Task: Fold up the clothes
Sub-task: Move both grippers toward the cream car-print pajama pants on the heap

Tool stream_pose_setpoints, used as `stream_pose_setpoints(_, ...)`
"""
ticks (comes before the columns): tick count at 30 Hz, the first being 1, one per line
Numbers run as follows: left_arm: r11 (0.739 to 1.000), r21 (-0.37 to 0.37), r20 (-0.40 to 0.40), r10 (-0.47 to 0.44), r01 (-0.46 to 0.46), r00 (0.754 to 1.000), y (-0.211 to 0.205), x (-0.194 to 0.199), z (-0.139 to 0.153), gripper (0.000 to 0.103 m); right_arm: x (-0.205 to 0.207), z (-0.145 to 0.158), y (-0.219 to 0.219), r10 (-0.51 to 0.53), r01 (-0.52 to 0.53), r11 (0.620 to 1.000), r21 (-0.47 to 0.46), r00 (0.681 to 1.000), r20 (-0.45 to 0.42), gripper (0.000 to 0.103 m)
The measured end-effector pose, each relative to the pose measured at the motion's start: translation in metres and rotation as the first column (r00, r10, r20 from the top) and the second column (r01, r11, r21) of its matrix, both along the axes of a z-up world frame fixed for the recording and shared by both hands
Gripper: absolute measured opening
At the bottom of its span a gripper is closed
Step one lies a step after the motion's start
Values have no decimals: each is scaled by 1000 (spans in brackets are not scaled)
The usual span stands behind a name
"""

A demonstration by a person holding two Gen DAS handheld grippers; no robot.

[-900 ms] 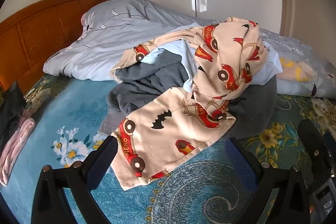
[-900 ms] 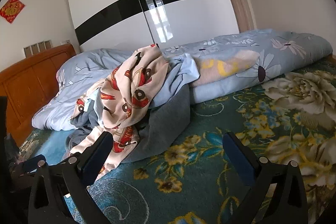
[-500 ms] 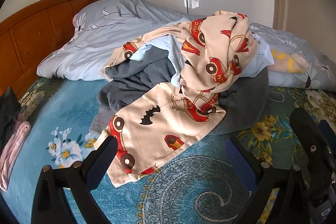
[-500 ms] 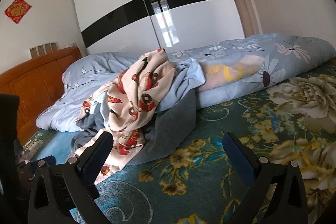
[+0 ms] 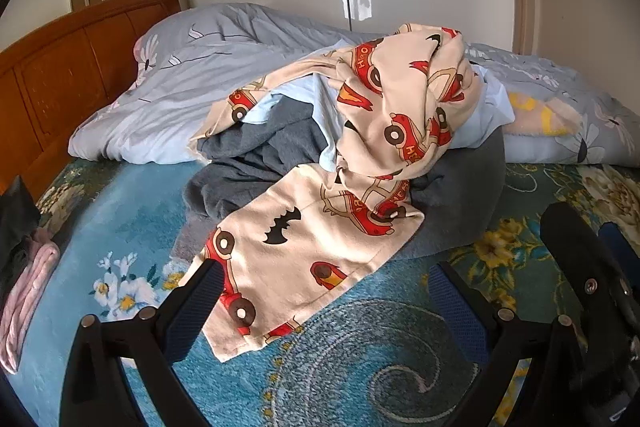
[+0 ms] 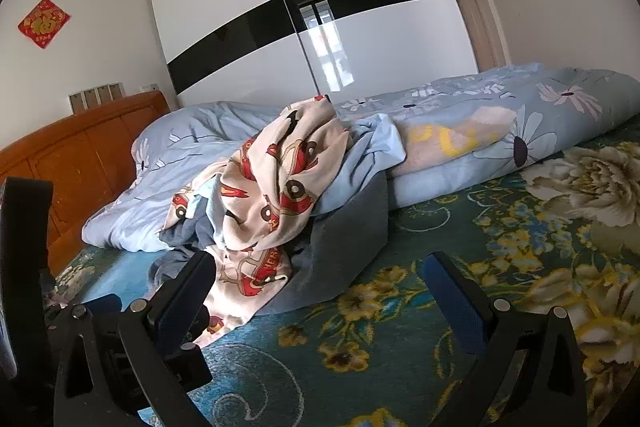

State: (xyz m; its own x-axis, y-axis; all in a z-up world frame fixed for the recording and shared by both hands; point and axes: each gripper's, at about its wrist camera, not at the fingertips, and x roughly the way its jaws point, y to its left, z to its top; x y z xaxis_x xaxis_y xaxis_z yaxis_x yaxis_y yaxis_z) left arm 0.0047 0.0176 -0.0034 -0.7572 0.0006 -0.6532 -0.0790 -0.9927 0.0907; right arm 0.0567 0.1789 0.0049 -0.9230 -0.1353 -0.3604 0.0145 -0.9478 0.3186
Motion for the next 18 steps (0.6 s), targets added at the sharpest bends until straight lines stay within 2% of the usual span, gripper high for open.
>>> stream_pose_setpoints(8, 1000, 6, 30, -10, 10, 1000, -3, -1, -3, 103, -1, -2, -2, 11, -11, 1000, -10, 1000, 9, 103)
stream_pose_setpoints(18, 999, 36, 60, 25, -27, 998, -14, -2, -11, 103, -1, -2, -8, 33, -33, 999, 4, 999, 15, 103)
